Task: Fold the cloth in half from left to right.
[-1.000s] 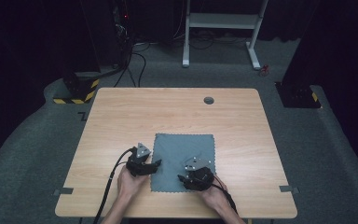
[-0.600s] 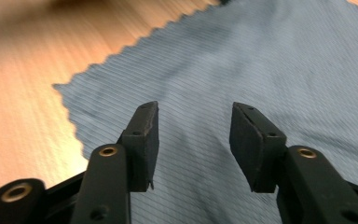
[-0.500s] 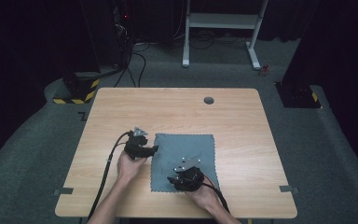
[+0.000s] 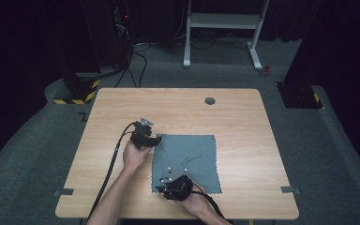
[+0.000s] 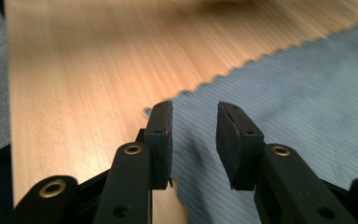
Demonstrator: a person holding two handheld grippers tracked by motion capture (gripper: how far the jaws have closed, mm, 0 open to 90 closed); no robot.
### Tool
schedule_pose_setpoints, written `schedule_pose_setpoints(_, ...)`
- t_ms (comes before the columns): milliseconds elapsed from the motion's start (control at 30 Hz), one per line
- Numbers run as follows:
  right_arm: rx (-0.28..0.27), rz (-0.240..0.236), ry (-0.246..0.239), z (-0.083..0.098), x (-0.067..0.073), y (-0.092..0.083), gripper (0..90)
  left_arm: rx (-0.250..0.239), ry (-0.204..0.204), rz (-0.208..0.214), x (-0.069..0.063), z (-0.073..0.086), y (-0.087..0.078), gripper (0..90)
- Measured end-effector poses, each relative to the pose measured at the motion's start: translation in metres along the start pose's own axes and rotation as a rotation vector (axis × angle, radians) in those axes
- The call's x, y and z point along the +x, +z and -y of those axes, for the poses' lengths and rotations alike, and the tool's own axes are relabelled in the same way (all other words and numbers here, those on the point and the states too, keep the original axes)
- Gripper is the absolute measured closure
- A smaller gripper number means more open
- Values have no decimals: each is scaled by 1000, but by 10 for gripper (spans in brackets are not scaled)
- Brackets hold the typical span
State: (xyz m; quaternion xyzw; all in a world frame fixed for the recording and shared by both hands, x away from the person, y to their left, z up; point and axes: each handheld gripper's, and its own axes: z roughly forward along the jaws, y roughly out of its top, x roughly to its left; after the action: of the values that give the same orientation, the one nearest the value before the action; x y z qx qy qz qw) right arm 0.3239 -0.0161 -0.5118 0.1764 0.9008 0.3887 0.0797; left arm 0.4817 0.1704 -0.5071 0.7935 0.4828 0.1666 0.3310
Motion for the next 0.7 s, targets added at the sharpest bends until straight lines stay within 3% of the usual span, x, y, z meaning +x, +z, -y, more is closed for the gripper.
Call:
schedule_pose_setpoints(233, 5, -47, -32, -1, 12, 13, 659, 22, 5, -17, -1, 1, 8, 449)
schedule_pose_setpoints(367, 6, -25, -35, -2, 15, 17, 657, 29, 34, -32, -3, -1, 10, 466)
schedule_pose_setpoints(533, 10, 1, -49, -4, 21, 20, 655, 23, 36, -33, -2, -1, 11, 473)
schedule_pose_setpoints(700, 18, 23, -83, -7, 25, 21, 767, 7, 32, -32, -3, -2, 12, 591)
